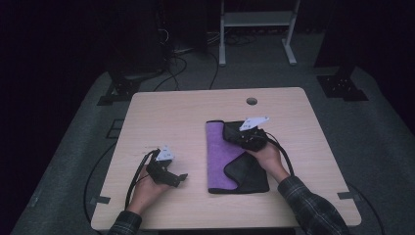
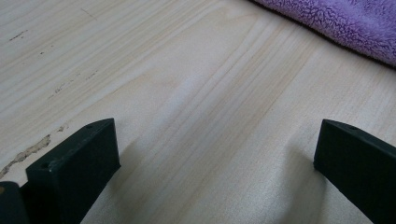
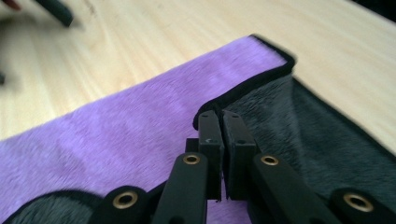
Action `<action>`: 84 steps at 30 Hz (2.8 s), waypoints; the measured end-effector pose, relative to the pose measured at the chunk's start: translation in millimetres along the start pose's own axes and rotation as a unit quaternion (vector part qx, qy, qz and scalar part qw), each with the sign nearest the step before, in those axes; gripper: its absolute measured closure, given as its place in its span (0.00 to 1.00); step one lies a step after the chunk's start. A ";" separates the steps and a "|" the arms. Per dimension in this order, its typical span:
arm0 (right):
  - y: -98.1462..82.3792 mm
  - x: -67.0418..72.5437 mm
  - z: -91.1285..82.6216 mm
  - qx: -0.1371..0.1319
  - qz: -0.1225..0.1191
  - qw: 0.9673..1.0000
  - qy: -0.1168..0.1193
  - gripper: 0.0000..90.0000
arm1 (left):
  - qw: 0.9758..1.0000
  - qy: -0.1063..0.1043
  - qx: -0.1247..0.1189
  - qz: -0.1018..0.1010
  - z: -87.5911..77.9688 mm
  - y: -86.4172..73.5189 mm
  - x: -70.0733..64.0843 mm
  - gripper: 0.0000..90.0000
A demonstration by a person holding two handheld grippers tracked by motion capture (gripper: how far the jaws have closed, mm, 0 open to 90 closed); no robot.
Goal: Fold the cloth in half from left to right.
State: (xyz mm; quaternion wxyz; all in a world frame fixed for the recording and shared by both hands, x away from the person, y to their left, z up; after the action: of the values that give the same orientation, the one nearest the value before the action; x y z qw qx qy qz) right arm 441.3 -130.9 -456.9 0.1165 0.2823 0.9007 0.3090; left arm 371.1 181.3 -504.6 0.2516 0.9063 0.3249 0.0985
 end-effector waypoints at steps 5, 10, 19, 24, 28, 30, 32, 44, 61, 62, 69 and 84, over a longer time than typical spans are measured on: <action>4.5 -14.6 -6.1 -0.011 0.024 1.000 -0.016 0.96 | 1.000 0.001 -0.001 0.001 0.1 0.0 0.2 0.00; 5.1 -28.4 -11.8 -0.019 0.034 0.999 -0.026 0.96 | 1.000 0.001 -0.001 0.001 0.1 0.0 0.2 0.00; 0.8 -60.4 -20.9 -0.031 0.079 0.995 -0.049 0.97 | 1.000 0.002 -0.001 -0.003 0.1 0.0 0.4 0.00; -9.8 -77.8 -14.4 -0.024 0.107 0.992 -0.066 0.97 | 1.000 0.002 -0.001 -0.003 0.2 0.0 0.4 0.00; -17.0 -90.6 -12.4 -0.022 0.129 0.988 -0.080 0.97 | 1.000 0.003 0.000 -0.004 0.1 0.0 0.5 0.00; -19.0 -96.0 -11.3 -0.016 0.133 0.987 -0.086 0.97 | 1.000 0.004 0.000 -0.004 0.0 -0.1 0.4 0.00; -18.1 -100.9 -10.8 -0.009 0.135 0.986 -0.100 0.97 | 1.000 0.004 0.000 -0.005 0.0 -0.1 0.4 0.00; -34.2 -122.9 15.2 0.048 0.152 0.978 -0.135 0.97 | 1.000 0.005 0.000 -0.005 -0.1 -0.2 0.3 0.00; -43.1 -124.5 3.7 0.027 0.179 0.977 -0.117 0.60 | 1.000 0.004 0.000 -0.006 -0.1 -0.2 0.3 0.00; -43.8 -121.2 0.4 0.019 0.182 0.977 -0.111 0.60 | 1.000 0.004 0.000 -0.006 -0.1 -0.2 0.2 0.00; -45.7 -95.9 -17.1 0.008 0.169 0.982 -0.085 0.52 | 1.000 0.005 0.000 -0.006 -0.2 -0.3 0.2 0.00; -45.3 -49.5 -41.1 -0.003 0.127 0.991 -0.036 0.46 | 1.000 0.004 0.001 -0.006 -0.4 -0.3 0.2 0.00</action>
State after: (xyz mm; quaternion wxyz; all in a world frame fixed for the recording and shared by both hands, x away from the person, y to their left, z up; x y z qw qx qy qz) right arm 446.0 -209.2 -451.1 0.1099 0.4051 0.8517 0.3139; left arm 370.9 181.8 -504.4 0.2496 0.9042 0.3316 0.1005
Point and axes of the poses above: each handheld gripper's, and its own axes: z roughly forward along the jaws, y roughly out of its top, x roughly to its left, the point moved 3 cm from there along z, roughly forward along the jaws, and after that the axes turned 14 degrees about x, right-handed, at the moved point
